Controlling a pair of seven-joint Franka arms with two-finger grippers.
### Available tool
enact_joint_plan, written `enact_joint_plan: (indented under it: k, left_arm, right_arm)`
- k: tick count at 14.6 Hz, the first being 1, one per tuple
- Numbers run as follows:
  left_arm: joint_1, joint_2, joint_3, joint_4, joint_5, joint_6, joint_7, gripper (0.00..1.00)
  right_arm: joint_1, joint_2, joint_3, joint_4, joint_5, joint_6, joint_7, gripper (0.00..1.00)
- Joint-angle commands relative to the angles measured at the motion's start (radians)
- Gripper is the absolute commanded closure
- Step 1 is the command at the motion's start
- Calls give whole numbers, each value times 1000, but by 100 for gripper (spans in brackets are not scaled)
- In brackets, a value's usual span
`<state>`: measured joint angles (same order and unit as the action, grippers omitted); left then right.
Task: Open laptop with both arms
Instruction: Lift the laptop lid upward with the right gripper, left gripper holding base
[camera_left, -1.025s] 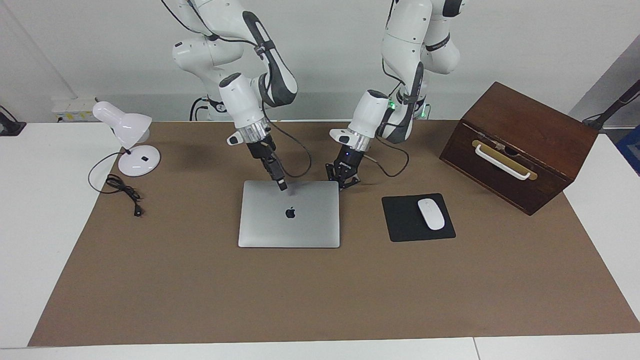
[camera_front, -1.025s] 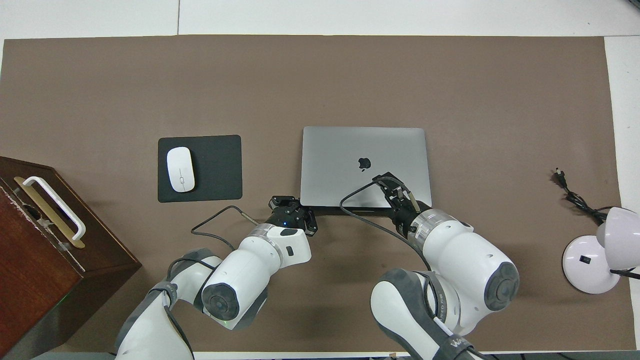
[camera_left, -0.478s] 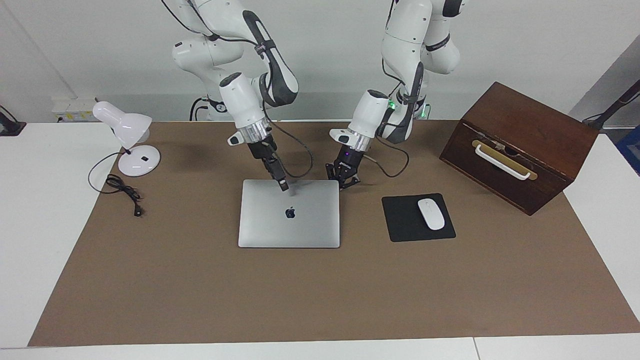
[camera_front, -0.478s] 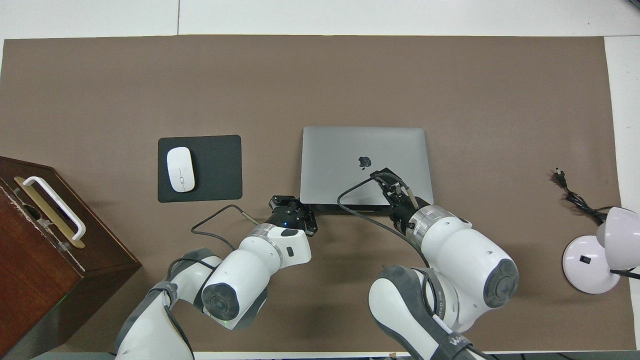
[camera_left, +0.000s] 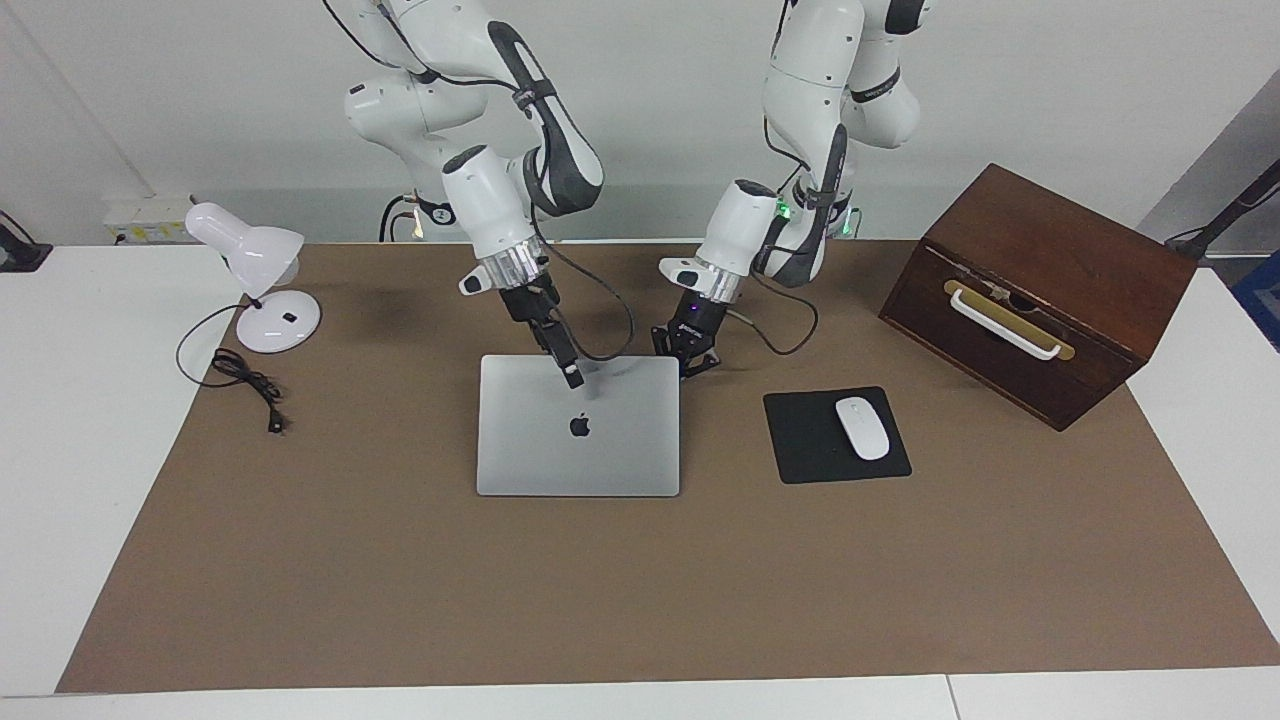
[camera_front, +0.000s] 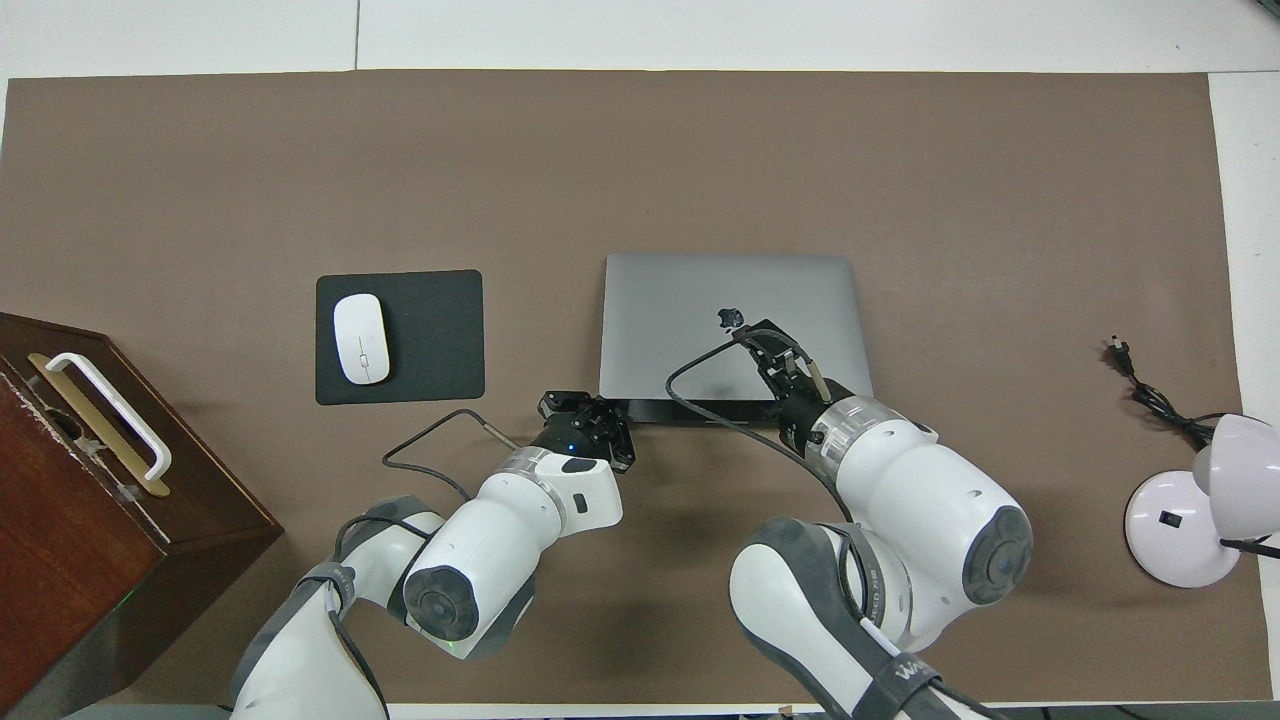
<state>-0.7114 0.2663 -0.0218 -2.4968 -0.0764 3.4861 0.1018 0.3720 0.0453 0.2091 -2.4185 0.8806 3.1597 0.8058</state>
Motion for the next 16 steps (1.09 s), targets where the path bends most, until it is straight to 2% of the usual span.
enact_joint_plan:
  k: [1, 6, 10, 16]
  left_arm:
    - [12, 41, 2, 24, 23, 19, 10, 100]
    - [13, 41, 2, 26, 23, 19, 10, 100]
    - [13, 51, 2, 32, 24, 19, 12, 100]
    - [13, 54, 2, 38, 24, 19, 16, 100]
  right_arm:
    - [-12, 39, 6, 59, 27, 49, -57, 0]
    - [-11, 73, 4, 163, 21, 82, -65, 0]
    - [-51, 97, 6, 215, 20, 82, -134, 0]
    - [-100, 163, 6, 369, 18, 56, -157, 0]
